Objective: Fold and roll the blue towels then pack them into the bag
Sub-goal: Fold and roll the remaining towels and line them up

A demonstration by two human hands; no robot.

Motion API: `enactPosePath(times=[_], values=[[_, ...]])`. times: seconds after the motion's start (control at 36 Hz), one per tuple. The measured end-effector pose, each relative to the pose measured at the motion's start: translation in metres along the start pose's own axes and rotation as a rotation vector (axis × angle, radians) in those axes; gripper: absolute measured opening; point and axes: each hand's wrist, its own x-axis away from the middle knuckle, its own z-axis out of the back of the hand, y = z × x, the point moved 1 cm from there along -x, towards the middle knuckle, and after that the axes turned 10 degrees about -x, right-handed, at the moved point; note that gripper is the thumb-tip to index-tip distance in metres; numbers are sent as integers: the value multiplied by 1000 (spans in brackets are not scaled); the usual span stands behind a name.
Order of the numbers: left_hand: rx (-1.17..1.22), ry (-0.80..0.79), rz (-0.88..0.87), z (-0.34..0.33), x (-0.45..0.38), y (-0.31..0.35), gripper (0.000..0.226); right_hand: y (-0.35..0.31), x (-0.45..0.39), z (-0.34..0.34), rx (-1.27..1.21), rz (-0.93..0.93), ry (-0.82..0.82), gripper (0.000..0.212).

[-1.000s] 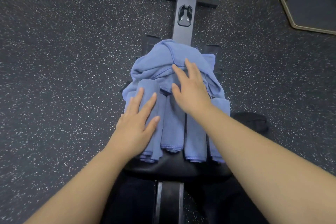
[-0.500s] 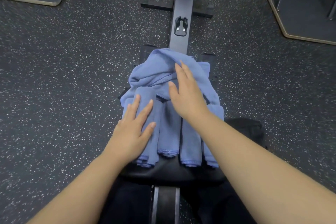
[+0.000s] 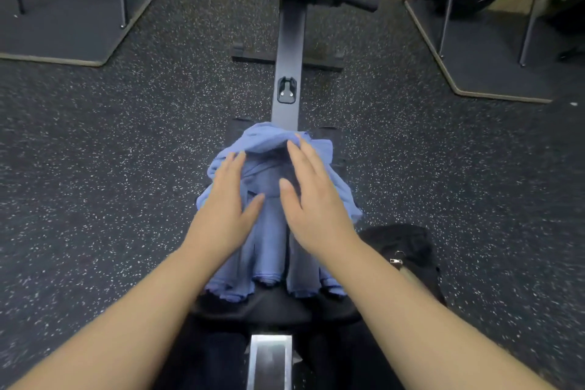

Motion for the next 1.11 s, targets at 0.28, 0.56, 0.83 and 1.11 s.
enactPosePath(times=[0.28, 0.56, 0.83, 1.11], values=[[-109, 157, -188, 51, -39, 97, 16, -39, 15, 39, -21, 48, 30, 54], [-9, 272, -207, 119, -30, 165, 40, -89, 7, 90, -7, 80, 88, 41], [-67, 317, -375, 173, -4, 214, 13, -149, 19, 116, -147, -16, 197, 31], [-161, 297, -469, 202, 39, 232, 26, -213, 51, 141, -136, 142, 400, 10]])
